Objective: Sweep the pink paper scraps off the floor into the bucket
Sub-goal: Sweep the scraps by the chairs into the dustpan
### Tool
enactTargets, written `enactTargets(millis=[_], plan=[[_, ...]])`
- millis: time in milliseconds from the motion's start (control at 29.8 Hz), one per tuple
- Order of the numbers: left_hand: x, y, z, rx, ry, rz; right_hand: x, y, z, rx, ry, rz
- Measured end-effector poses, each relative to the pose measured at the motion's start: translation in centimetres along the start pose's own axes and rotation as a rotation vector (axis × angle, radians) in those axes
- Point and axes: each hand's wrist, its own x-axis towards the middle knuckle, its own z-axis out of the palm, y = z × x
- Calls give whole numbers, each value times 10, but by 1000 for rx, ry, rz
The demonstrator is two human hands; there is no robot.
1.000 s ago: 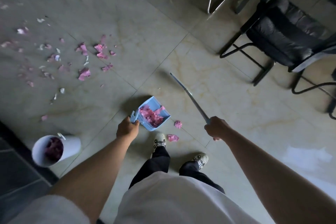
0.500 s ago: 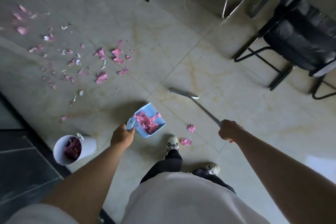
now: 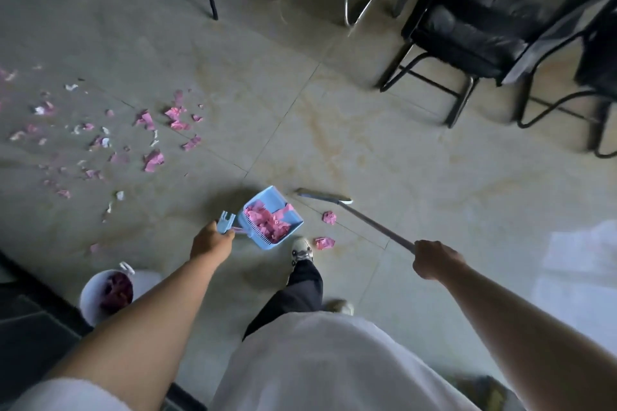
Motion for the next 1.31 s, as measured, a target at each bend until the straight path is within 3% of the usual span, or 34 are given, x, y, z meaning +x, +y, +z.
enactTargets(millis=[268,536,1006,1308], plan=[[-54,-17,40,168,-22,95,-65,60,113,194,-45,116],[-72,-40,54,264,-87,114,-97,42,158,357,-120,133],[-67,-78,54,120,-111,62,-155,-72,172,536,-328,2],[-57,-85,45,74,-126,37,-175,-67,147,514,-235,13]])
